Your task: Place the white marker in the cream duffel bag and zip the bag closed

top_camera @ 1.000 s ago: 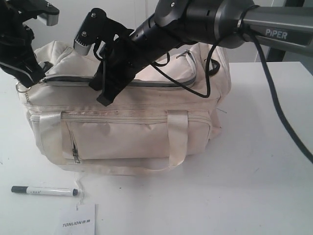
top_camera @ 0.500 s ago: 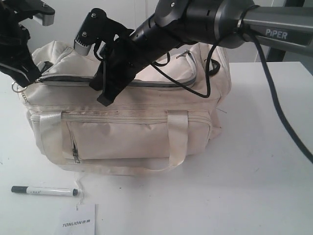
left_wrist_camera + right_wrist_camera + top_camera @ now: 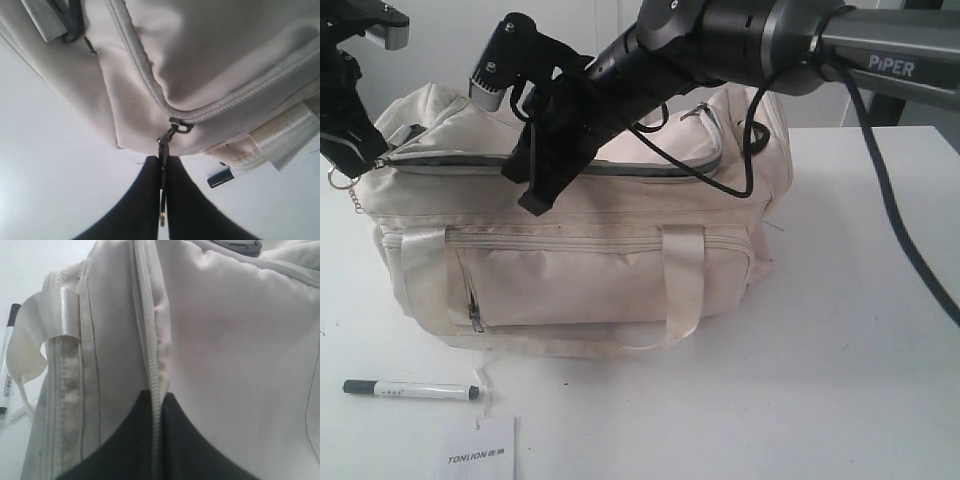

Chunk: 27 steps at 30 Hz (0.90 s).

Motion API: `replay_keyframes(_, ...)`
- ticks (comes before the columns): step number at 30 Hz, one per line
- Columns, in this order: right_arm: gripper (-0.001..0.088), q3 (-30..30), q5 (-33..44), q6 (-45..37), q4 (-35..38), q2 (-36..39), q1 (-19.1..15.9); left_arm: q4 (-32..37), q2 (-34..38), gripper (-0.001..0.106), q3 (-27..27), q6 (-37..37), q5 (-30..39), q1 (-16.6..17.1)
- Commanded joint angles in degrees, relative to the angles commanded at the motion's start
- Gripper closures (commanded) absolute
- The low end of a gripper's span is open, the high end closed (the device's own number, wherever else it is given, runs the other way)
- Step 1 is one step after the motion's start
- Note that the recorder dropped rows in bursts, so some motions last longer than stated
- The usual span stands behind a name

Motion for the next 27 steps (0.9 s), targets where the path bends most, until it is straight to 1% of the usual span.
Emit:
replay_keyframes(9,0.0868,0.0,0.2,0.0,0.0,0.0,0.0,-0.1,0.5,0.105,0.0,0.0,-3.0,0.0)
replay_keyframes(17,0.0868,0.0,2.4,-1.0,0.0,0.0,0.0,0.4,0.7,0.105,0.0,0.0,-7.1,0.0)
replay_keyframes(27,0.0868,0.0,2.8,-1.0,-0.1,-0.1,0.0,0.6,2.1,0.105,0.0,-0.8,-9.0,0.0)
